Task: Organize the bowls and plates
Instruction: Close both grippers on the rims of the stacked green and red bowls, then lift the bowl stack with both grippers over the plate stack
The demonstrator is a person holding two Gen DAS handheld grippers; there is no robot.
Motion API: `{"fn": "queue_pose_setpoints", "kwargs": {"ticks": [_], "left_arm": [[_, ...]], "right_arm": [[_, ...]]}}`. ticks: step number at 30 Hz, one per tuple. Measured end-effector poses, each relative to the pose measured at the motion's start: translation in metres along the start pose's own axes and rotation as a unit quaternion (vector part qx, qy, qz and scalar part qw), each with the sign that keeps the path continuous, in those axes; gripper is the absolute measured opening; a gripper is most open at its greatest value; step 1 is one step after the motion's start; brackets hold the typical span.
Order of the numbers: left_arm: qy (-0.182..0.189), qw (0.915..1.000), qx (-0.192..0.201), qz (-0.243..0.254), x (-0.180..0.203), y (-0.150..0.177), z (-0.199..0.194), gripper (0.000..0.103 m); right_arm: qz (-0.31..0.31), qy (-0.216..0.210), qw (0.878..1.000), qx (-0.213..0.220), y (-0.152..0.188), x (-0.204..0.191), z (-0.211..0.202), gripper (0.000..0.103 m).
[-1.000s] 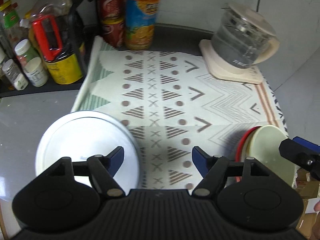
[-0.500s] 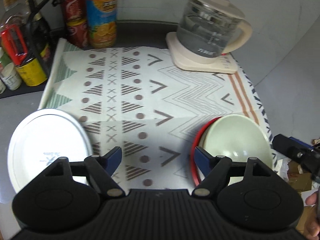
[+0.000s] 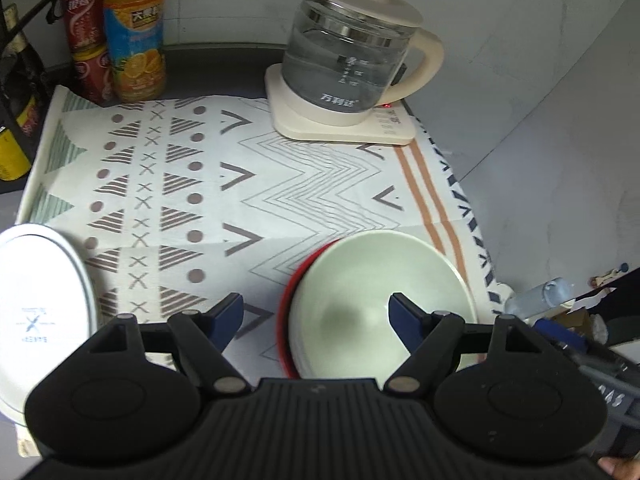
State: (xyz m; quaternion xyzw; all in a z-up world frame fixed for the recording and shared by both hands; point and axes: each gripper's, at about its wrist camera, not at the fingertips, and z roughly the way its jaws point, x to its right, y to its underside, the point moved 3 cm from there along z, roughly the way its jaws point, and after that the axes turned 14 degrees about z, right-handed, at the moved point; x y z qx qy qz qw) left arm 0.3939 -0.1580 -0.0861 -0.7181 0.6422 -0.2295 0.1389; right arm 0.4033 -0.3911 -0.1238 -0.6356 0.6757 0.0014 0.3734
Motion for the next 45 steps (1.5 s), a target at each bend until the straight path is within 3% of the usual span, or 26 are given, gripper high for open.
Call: {"fn": "queue_pose_setpoints", "kwargs": {"ticks": [7, 14, 19, 25, 27, 30, 35, 37, 45], "left_arm": [[0.005, 0.9998, -0.02, 0.006, 0.013, 0.004, 0.016, 0.083], [0.015, 0.9985, -0.05, -0.019, 0.006, 0.016, 0.036, 0.083], [0.004, 0.9978, -0.056, -0.034, -0.005, 0.019, 0.046, 0.083], [0.019, 0.9952, -0.072, -0.064, -0.017, 0.025, 0.062, 0.08], [0.028, 0.9939, -0.074, -0.076, -0.019, 0.026, 0.066, 0.078], [0.041, 0.9916, -0.082, -0.091, -0.023, 0.027, 0.074, 0.07], [0.053, 0.9867, -0.103, -0.114, -0.031, 0.03, 0.088, 0.041], [0.058, 0.9845, -0.11, -0.123, -0.033, 0.031, 0.092, 0.036], [0.066, 0.9821, -0.118, -0.131, -0.039, 0.031, 0.098, 0.03]], "right_arm": [[0.023, 0.008, 1.0, -0.014, 0.007, 0.018, 0.008, 0.096], [0.05, 0.012, 0.998, -0.044, 0.019, 0.026, 0.025, 0.094], [0.064, 0.009, 0.996, -0.061, 0.022, 0.028, 0.037, 0.083], [0.077, 0.014, 0.994, -0.074, 0.023, 0.028, 0.052, 0.07], [0.08, 0.024, 0.994, -0.077, 0.022, 0.029, 0.057, 0.059], [0.089, 0.018, 0.991, -0.094, 0.022, 0.03, 0.066, 0.055], [0.103, 0.02, 0.988, -0.115, 0.023, 0.032, 0.077, 0.053], [0.11, 0.02, 0.986, -0.122, 0.023, 0.034, 0.081, 0.051], [0.113, 0.009, 0.983, -0.142, 0.028, 0.029, 0.092, 0.033]]}}
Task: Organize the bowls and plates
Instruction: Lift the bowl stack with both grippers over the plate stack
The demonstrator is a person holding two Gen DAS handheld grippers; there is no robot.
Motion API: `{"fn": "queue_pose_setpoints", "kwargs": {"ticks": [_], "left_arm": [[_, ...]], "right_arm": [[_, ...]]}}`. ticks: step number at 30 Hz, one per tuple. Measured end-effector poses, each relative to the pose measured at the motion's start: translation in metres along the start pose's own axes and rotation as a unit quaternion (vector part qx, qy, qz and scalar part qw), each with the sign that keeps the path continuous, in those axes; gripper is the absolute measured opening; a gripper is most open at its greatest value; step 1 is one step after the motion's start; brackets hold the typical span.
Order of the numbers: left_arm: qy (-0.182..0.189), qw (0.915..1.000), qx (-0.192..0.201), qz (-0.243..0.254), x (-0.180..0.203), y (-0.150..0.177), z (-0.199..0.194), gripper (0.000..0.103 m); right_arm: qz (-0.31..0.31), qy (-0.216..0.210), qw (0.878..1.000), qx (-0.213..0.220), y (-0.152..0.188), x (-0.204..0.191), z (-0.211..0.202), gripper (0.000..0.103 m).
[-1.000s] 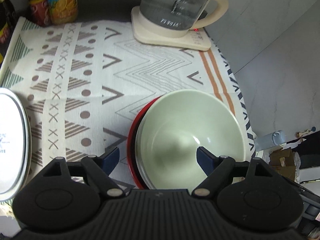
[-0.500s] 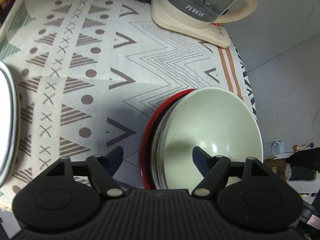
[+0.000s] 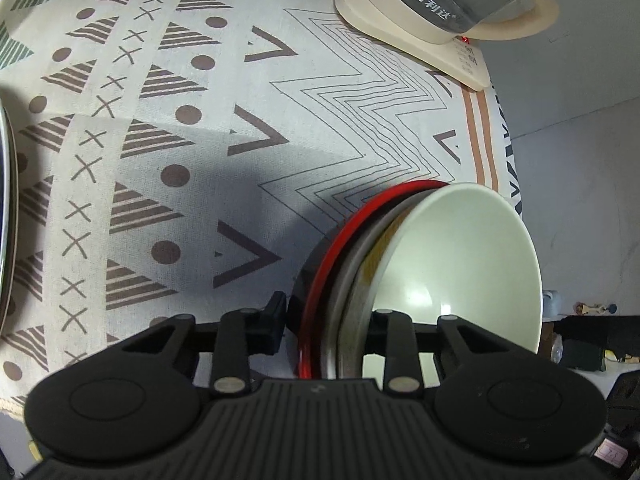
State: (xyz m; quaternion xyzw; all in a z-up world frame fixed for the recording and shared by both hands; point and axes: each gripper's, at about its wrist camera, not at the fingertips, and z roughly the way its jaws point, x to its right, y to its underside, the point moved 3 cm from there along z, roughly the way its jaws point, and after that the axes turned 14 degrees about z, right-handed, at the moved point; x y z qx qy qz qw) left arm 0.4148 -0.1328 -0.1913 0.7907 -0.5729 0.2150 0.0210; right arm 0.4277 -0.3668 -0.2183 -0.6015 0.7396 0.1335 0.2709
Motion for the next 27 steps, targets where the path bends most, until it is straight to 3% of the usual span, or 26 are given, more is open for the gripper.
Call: {"fn": "queue_pose_setpoints", "kwargs": {"ticks": [12, 27], "left_arm": [[0.011, 0.9993, 0.017, 0.03, 0.003, -0.001, -0.016, 0.029], [0.022, 0.9982, 0.055, 0.008, -0.025, -0.015, -0.078, 0.029]], "right_arm": [[-0.005, -0.011, 1.0, 0.021, -0.001, -0.009, -0.011, 0.032], [-0.047, -0.044, 0.997, 0.033, 0.003, -0.067, -0.028, 0.032]]}}
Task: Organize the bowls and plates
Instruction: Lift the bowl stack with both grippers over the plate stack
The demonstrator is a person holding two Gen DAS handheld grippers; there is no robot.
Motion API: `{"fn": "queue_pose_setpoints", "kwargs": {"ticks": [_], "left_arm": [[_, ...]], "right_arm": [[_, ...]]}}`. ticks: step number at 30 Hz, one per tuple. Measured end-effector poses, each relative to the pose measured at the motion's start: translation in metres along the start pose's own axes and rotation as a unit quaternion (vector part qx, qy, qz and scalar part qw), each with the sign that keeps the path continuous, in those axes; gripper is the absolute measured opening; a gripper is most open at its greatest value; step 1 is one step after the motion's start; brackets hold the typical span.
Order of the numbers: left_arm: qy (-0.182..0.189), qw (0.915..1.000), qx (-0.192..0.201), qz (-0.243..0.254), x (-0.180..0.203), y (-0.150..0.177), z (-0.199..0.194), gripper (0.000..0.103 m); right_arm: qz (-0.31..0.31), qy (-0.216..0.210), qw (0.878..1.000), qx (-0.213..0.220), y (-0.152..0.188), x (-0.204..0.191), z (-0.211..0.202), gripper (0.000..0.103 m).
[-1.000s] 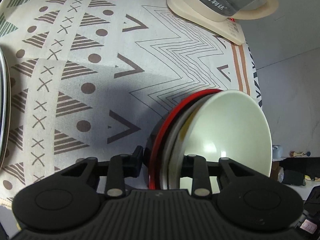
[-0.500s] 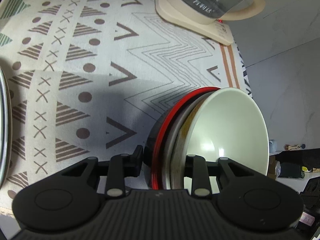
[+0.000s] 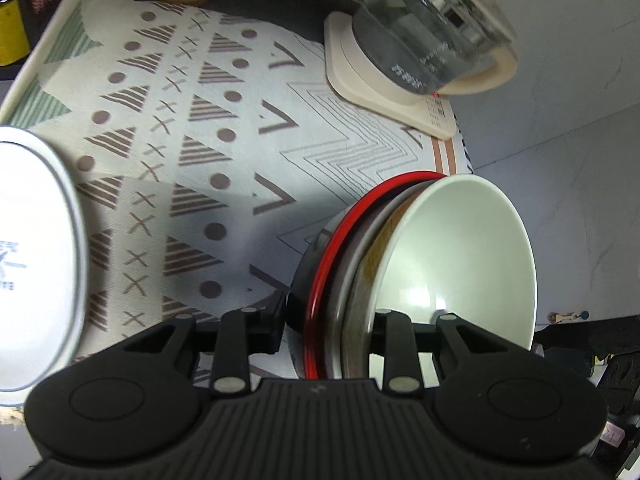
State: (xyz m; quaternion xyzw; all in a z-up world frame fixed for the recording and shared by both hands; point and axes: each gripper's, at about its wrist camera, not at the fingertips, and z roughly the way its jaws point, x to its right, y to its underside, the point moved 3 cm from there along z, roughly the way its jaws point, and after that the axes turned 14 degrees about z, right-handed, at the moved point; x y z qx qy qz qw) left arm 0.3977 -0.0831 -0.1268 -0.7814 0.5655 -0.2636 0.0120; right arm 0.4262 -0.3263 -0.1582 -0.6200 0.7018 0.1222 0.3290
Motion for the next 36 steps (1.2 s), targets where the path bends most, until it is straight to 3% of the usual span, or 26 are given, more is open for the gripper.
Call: {"fn": "queue_pose_setpoints", "kwargs": {"ticks": [5, 16, 36], "left_arm": [[0.0, 0.9998, 0.017, -0.013, -0.017, -0.005, -0.021, 0.029], [-0.015, 0.9977, 0.049, -0.044, -0.062, -0.009, -0.062, 0.029], [-0.05, 0.985, 0.089, -0.14, -0.157, 0.028, -0.123, 0.029]], "right_arm": [[0.007, -0.02, 1.0, -0.005, -0.001, -0.022, 0.001, 0.032], [-0.043, -0.039, 0.998, -0.026, 0.006, -0.083, 0.017, 0.032], [-0.125, -0.065, 0.986, -0.09, 0.058, -0.179, 0.063, 0.032]]}}
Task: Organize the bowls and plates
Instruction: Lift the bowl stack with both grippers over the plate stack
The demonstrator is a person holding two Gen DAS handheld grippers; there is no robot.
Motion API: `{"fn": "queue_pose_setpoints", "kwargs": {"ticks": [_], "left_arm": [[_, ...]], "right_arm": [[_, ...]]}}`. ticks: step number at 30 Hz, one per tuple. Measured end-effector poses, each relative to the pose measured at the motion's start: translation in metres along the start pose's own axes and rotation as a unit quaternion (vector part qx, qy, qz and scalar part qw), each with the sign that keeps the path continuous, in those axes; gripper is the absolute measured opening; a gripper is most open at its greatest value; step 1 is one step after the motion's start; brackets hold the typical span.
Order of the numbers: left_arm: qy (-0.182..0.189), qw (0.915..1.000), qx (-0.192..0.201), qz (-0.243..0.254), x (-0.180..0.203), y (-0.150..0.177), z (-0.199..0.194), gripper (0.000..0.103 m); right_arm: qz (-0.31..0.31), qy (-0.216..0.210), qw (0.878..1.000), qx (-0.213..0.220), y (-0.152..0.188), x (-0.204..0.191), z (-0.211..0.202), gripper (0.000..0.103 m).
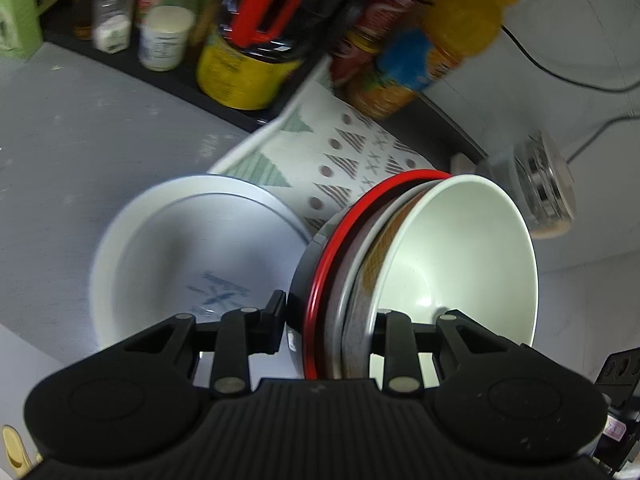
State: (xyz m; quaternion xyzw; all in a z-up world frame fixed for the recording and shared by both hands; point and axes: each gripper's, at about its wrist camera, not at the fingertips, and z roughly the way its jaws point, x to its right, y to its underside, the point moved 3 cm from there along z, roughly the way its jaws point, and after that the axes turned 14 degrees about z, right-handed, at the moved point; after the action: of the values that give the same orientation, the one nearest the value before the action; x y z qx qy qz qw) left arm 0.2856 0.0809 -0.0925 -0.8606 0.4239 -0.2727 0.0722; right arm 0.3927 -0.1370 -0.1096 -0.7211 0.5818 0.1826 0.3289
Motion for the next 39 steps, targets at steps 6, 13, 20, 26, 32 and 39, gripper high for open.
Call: {"fn": "queue_pose_setpoints", "kwargs": {"ticks": [6, 13, 20, 26, 32, 39], "left_arm": [[-0.011, 0.9997, -0.001, -0.021, -0.031, 0.002, -0.007, 0.029], [-0.018, 0.9993, -0.016, -0.027, -0.058, 0.0, -0.002, 0.029], [-0.022, 0.9989, -0.029, -0.029, -0.078, 0.0, 0.006, 0.029], [-0.021, 0.9985, -0.041, -0.028, -0.089, 0.002, 0.013, 0.029], [-0.015, 0.9981, -0.052, -0.029, -0.093, 0.005, 0.019, 0.029], [-0.015, 0.9979, -0.056, -0.027, -0.097, 0.007, 0.021, 0.03]], "right_arm": [[-0.012, 0.001, 1.0, -0.021, 0.01, -0.019, 0.024, 0.032], [-0.012, 0.008, 0.999, -0.041, 0.022, -0.029, 0.049, 0.032], [-0.008, 0.019, 0.998, -0.052, 0.033, -0.032, 0.069, 0.032], [-0.005, 0.031, 0.998, -0.059, 0.039, -0.032, 0.077, 0.032], [-0.004, 0.042, 0.997, -0.065, 0.042, -0.029, 0.082, 0.032], [-0.003, 0.048, 0.996, -0.07, 0.046, -0.028, 0.085, 0.032]]}}
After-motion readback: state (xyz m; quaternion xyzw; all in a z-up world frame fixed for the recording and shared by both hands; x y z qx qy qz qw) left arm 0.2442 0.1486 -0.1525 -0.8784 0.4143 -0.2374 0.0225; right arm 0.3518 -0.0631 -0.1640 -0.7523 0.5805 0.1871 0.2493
